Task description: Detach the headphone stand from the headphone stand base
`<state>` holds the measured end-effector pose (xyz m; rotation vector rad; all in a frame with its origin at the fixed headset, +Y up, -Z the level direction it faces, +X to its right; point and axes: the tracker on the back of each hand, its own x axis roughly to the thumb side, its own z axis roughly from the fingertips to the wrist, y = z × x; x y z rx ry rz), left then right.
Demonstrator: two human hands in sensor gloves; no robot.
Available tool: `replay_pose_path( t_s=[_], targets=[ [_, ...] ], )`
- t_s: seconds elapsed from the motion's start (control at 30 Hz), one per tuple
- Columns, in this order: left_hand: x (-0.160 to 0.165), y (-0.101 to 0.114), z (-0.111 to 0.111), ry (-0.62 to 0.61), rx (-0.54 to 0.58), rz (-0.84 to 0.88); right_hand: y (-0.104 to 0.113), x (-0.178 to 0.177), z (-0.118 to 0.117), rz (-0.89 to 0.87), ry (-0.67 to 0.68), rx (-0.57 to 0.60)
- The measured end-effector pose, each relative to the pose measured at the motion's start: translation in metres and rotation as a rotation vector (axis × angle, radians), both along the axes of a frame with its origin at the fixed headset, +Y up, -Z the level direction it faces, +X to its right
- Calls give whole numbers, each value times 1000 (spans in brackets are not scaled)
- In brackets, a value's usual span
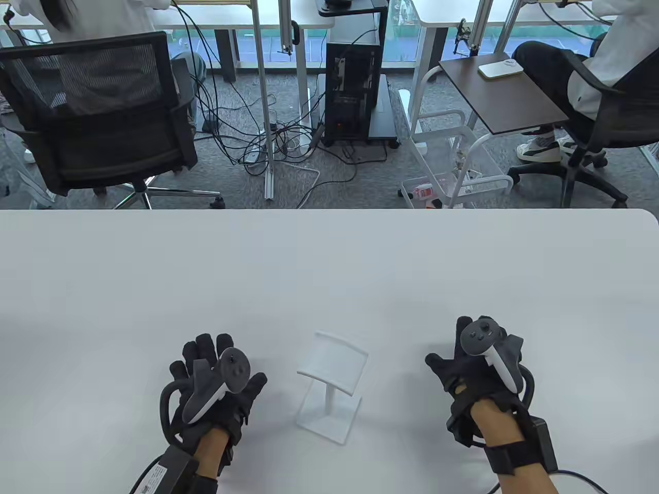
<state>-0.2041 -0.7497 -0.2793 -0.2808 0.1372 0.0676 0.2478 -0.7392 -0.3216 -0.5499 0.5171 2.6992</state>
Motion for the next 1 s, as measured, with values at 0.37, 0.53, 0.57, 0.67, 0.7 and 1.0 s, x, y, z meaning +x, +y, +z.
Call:
replay_pose_path(
  t_s=[0.37,0.53,0.57,0.67,0.7,1.0],
  targets=[
    [23,3,5,-165,-101,453,1,6,0,-55,-3,-2],
    [58,9,13,-410,-100,657,-1,14,-1,-103,-26,-12],
    [63,10,15,-434,-81,674,-1,15,0,-108,-26,-8],
    [80,8,20,-498,-9,714,0,14,1,-123,-13,5],
    [85,7,20,-510,16,737,0,13,1,-121,-9,8],
    [117,-8,14,-510,2,739,-1,11,0,-138,8,22]
  ],
)
